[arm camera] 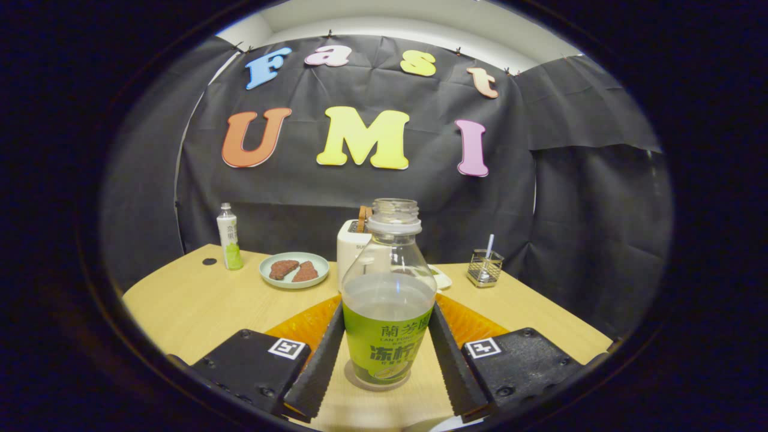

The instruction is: Take the bottle from table, then pour the juice into the cup, finally place the bottle on the coaster

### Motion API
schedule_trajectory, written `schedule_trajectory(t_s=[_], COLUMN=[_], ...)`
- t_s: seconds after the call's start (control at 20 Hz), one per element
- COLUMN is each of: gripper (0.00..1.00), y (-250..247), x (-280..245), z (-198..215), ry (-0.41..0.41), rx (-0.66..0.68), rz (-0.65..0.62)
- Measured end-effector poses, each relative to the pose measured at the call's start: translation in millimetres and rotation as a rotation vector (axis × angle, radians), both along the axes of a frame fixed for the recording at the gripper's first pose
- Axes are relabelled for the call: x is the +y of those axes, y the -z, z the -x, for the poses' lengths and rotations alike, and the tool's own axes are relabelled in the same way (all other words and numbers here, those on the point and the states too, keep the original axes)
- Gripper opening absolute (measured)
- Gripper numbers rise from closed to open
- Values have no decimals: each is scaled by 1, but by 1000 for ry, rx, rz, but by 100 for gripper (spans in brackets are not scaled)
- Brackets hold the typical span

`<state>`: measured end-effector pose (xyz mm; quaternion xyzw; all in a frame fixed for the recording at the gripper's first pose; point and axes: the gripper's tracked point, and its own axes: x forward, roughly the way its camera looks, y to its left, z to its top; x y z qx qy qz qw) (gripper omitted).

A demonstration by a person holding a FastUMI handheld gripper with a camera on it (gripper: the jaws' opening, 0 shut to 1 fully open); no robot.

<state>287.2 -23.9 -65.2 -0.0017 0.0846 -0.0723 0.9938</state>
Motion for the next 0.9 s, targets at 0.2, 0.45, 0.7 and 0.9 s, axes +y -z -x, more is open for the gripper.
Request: schedule_trajectory(t_s=[0.2, 0.45, 0.7, 0.9], gripper=[82, 82, 82, 99], y=[8, 23, 30, 25], x=[-4, -1, -2, 2], z=[-13, -28, -28, -22], ry=[21, 24, 32, -2], rx=[-1, 19, -9, -21], rz=[-6, -11, -78, -76])
